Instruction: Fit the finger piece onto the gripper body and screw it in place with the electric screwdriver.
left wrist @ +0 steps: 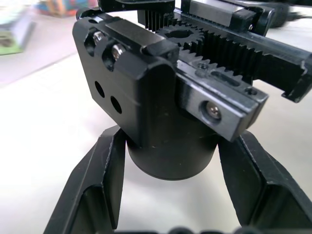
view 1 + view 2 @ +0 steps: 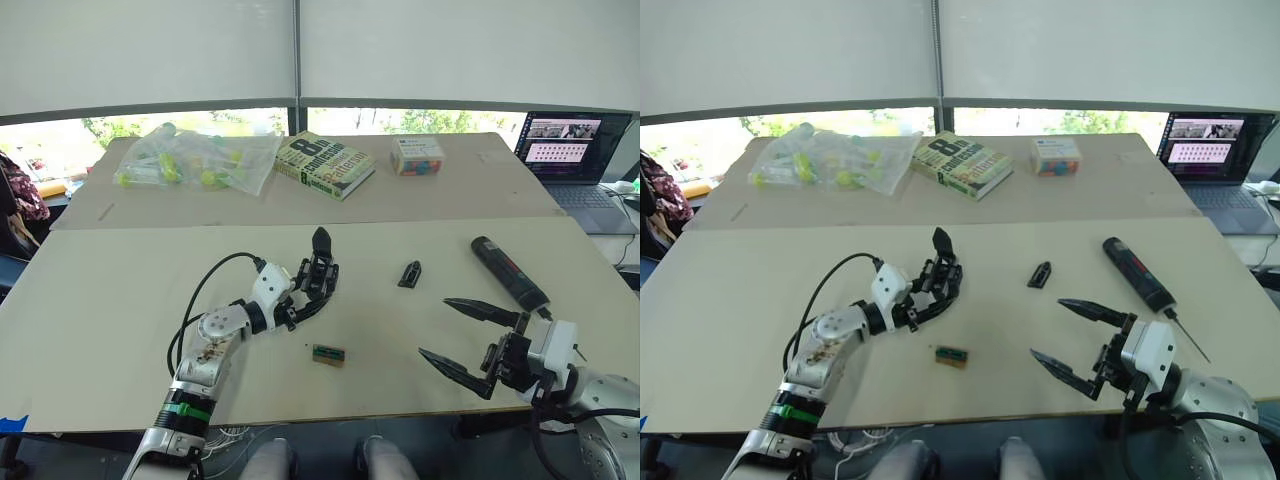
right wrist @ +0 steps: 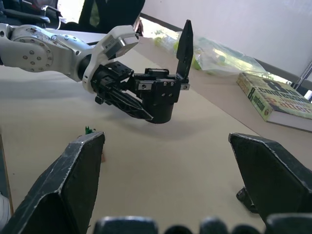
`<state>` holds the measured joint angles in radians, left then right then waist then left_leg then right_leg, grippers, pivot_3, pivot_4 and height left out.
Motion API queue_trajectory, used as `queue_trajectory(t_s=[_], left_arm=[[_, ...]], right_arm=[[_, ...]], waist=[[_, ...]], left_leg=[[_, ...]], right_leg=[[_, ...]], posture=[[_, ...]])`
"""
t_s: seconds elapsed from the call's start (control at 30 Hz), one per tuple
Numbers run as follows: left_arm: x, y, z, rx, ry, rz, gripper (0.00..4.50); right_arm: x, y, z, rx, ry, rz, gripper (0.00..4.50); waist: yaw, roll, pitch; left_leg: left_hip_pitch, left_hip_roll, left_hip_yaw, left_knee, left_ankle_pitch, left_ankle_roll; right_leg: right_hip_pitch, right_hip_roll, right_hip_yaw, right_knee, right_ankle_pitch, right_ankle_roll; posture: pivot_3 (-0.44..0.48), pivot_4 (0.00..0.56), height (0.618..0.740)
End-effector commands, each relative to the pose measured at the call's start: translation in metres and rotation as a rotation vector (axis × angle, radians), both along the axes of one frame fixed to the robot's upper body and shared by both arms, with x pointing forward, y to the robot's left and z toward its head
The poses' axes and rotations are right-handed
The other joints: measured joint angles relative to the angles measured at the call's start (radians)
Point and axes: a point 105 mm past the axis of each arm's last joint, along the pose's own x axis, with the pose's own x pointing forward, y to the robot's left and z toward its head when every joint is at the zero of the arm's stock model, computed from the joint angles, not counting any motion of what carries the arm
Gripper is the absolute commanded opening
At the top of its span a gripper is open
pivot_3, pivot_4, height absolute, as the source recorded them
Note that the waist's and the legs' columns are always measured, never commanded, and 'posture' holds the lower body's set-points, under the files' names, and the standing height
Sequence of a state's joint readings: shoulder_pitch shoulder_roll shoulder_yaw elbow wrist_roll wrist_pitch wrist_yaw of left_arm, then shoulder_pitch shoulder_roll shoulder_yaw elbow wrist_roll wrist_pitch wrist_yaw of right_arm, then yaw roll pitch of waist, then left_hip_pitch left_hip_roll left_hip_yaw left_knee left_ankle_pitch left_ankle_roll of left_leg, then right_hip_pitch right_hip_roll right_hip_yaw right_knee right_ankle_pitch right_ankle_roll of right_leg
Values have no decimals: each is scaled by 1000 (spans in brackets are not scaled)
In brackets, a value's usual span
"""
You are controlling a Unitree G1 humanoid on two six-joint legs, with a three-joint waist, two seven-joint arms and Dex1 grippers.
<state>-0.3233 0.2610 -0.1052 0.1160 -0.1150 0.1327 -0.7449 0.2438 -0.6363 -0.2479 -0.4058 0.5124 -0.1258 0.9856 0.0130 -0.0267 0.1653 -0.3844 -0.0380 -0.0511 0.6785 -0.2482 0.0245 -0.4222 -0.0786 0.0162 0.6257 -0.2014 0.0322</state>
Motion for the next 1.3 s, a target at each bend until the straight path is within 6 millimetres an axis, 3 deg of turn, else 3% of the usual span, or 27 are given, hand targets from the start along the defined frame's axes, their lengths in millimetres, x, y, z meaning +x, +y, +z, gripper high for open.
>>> queue_trajectory(t_s=[0.03,0.43,1.03,1.17,1.2,1.3], left_arm=[[-2,-9,21,-23,-70,12,2281],[-8,-17,-3,-2,-8,57,2281],[-10,-4,-21,4,96,27,2281],[-12,1,-21,-10,103,50,4242],[-13,5,-21,-9,104,55,4437],[-16,18,-21,-1,107,83,4437]], right_arm=[[-1,2,10,-5,-45,23,4500],[-3,0,9,-14,-43,22,4500],[-3,-4,8,-20,-40,14,4500],[-2,-5,10,13,-29,-14,4500],[-3,-6,12,25,-24,-21,4500],[-7,-8,13,54,12,-21,4500]], waist=[[-1,0,0],[1,0,0],[-2,1,0],[-2,1,0],[-2,1,-1],[-2,1,-1]], left_leg=[[0,0,0,0,0,0],[0,0,0,0,0,0],[1,0,0,0,0,0],[1,0,0,0,0,0],[1,0,0,0,0,0],[1,1,0,-1,0,0]], right_leg=[[0,0,0,0,0,0],[0,0,0,0,0,0],[1,0,0,0,0,0],[1,0,0,0,0,0],[1,0,0,0,0,0],[1,0,0,0,0,0]], posture=[[0,150,740],[0,150,740],[0,150,740],[0,150,740],[0,150,740],[0,150,740]])
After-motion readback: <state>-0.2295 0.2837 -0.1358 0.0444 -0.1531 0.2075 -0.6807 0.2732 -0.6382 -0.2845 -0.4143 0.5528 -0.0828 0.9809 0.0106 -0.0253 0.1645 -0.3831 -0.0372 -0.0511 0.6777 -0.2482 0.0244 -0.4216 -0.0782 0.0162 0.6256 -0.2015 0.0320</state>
